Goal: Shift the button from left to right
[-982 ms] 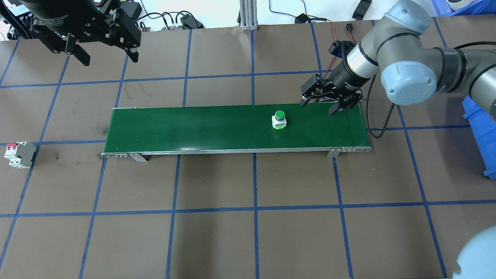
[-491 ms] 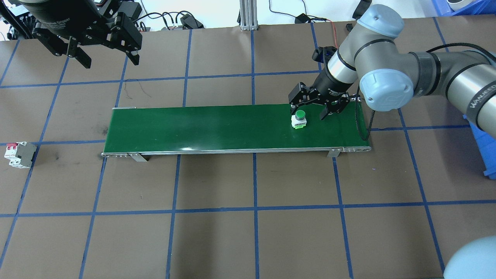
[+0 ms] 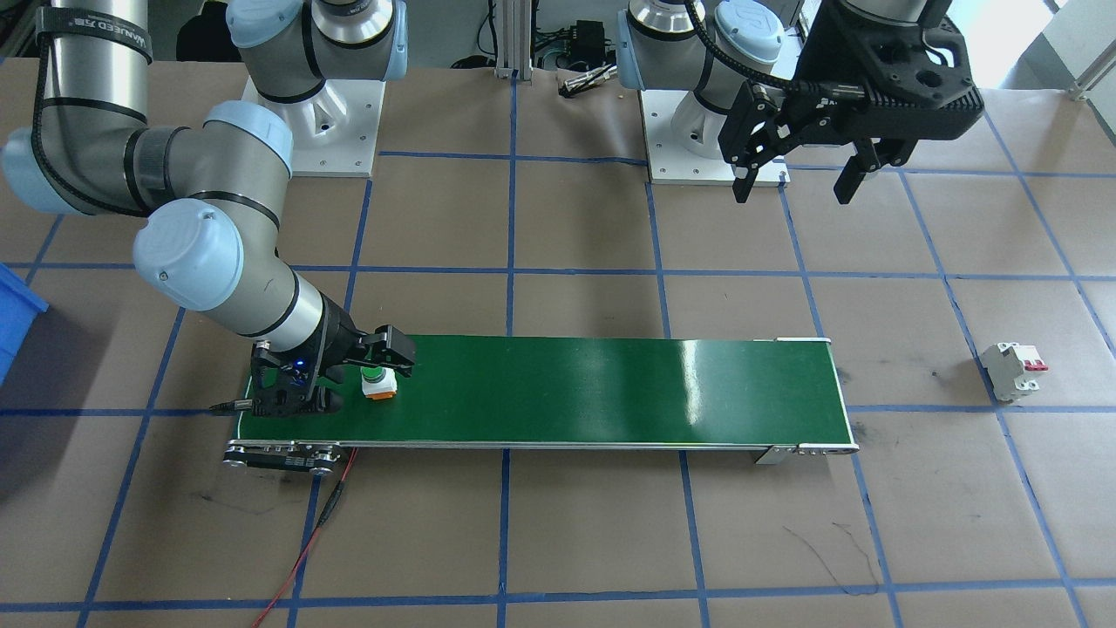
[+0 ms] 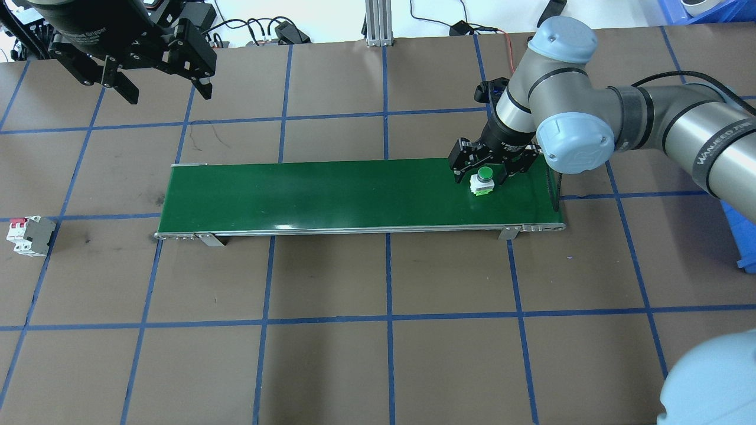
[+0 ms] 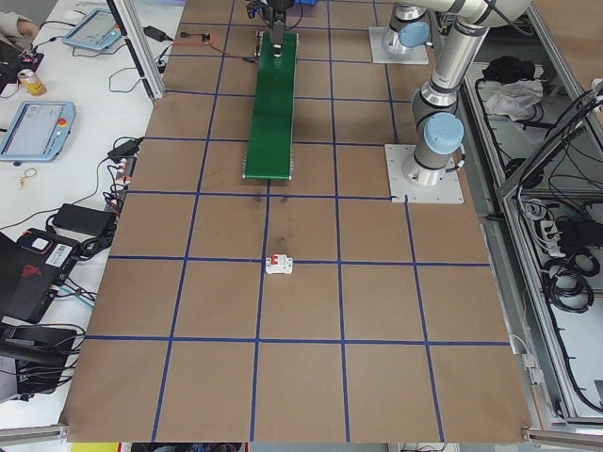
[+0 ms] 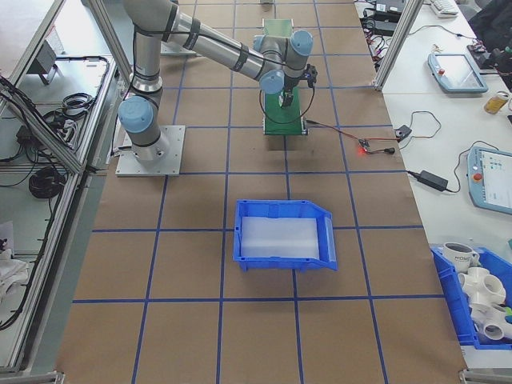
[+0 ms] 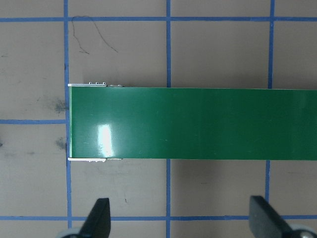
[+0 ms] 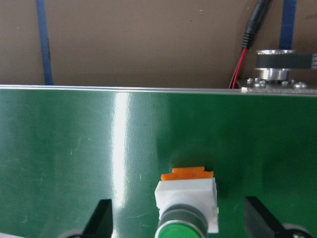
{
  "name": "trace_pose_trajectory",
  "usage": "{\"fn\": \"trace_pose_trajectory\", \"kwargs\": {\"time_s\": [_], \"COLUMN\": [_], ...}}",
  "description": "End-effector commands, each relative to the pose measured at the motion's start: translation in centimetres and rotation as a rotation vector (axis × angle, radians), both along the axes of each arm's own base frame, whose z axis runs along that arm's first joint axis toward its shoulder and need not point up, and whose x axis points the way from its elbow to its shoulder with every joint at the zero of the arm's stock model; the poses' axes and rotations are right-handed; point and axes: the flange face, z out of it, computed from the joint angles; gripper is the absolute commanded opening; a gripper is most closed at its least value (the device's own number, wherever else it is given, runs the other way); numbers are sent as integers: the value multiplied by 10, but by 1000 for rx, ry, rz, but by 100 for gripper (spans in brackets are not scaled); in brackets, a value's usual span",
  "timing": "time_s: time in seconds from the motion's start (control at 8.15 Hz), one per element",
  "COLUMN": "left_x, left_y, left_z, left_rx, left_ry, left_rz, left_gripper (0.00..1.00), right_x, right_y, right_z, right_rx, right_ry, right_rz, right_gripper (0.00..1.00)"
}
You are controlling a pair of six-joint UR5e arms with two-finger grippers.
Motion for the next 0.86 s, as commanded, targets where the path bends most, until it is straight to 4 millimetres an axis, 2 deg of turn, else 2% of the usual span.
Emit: {"fn": "trace_pose_trajectory", "kwargs": {"time_s": [0.0, 0.12, 0.37, 0.49, 0.61, 0.74], "left_x": [0, 0, 0, 0, 0, 0], "left_y": [1, 1, 1, 1, 0, 1], "left_z": [1, 1, 1, 1, 1, 1], "left_rx": [-1, -1, -1, -1, -3, -1], "left_ry": [0, 0, 0, 0, 0, 0], "left_rz": [0, 0, 0, 0, 0, 0], "left_gripper": [100, 100, 100, 100, 100, 100], "right_x": [-11, -16, -22, -31, -59, -103], "right_y": [0, 0, -5, -15, -34, -47], "right_z": [-7, -7, 2, 22, 55, 81], "right_rx": [-7, 1, -30, -67, -102, -86], "right_ry": [100, 147, 184, 224, 300, 339], "right_rz": [127, 135, 233, 232, 238, 306], "right_gripper": [18, 1, 0, 0, 0, 0]}}
